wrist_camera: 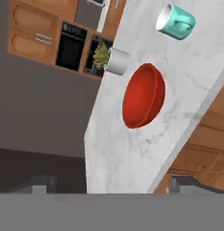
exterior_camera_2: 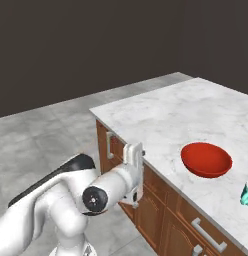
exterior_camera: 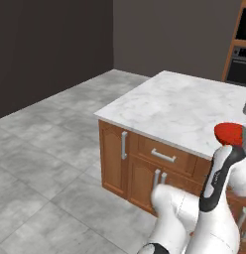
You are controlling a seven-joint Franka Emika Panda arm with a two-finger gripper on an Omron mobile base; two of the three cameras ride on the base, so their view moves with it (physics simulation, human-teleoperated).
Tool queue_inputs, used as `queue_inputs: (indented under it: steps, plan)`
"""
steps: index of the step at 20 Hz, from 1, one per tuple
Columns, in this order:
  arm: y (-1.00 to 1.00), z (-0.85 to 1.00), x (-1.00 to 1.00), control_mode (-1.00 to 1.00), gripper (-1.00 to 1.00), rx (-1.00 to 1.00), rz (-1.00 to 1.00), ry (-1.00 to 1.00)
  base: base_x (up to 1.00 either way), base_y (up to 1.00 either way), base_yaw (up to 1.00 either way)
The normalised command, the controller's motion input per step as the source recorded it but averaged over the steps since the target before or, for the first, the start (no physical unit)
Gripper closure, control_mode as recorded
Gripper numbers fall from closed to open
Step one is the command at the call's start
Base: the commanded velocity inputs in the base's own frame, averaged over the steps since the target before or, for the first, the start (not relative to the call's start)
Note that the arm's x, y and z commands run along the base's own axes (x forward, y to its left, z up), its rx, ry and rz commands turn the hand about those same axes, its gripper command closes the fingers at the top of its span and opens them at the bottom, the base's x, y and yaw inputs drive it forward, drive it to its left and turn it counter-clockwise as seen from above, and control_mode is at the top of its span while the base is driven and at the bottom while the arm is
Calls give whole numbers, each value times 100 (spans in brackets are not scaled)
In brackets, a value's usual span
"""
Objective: Clear the mugs and bowl far away from the sink.
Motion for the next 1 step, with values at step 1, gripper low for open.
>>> queue_inputs:
  steps: [1]
  plan:
    - [100,-3,-83,-100,-100,-22,51,0,0,0,0]
